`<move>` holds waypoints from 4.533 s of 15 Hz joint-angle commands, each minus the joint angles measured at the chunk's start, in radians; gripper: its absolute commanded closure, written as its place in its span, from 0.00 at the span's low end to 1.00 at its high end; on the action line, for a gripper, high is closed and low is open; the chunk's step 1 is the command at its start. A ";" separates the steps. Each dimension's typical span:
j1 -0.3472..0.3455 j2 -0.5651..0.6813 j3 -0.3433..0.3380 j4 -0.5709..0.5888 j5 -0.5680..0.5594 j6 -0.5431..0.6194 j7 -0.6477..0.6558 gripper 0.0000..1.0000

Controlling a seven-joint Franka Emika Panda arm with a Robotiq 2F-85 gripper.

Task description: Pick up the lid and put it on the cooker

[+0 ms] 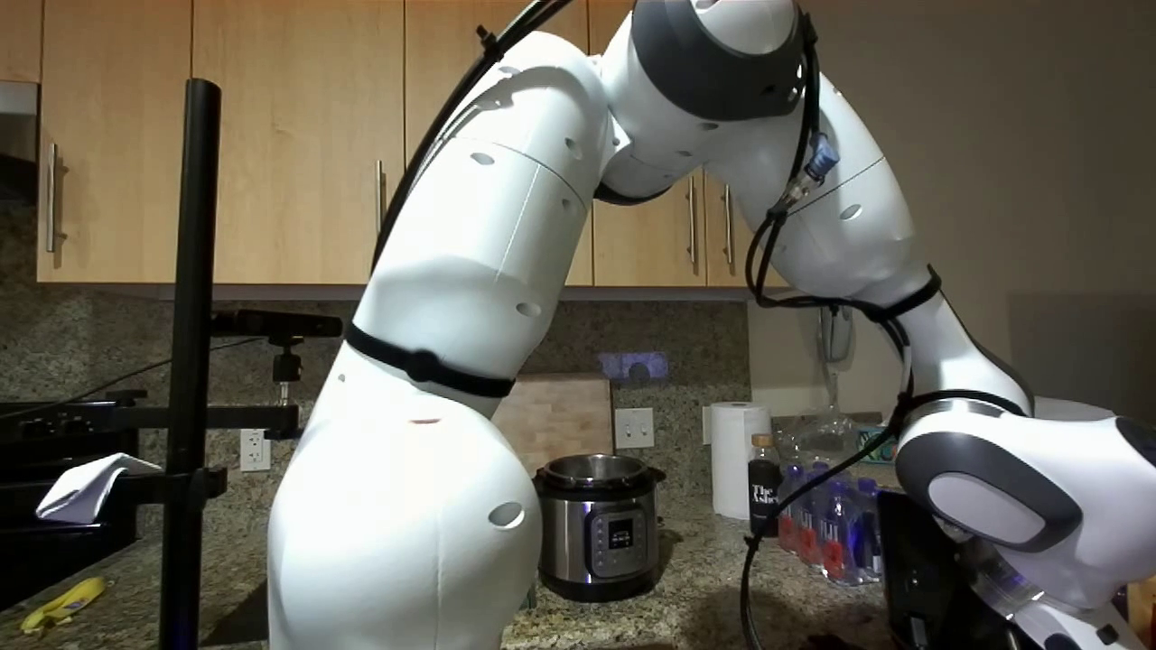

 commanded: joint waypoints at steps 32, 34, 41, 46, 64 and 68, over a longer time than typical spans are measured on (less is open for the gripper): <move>-0.034 -0.001 0.026 0.017 0.071 -0.049 -0.145 0.00; -0.036 -0.003 0.031 0.020 0.130 -0.021 -0.195 0.00; -0.023 0.004 0.020 0.025 0.063 -0.013 -0.171 0.00; -0.024 0.007 0.021 0.024 0.034 -0.012 -0.170 0.00; -0.034 -0.048 0.028 -0.143 0.380 -0.092 -0.547 0.00; -0.004 -0.071 0.028 -0.169 0.395 -0.075 -0.595 0.00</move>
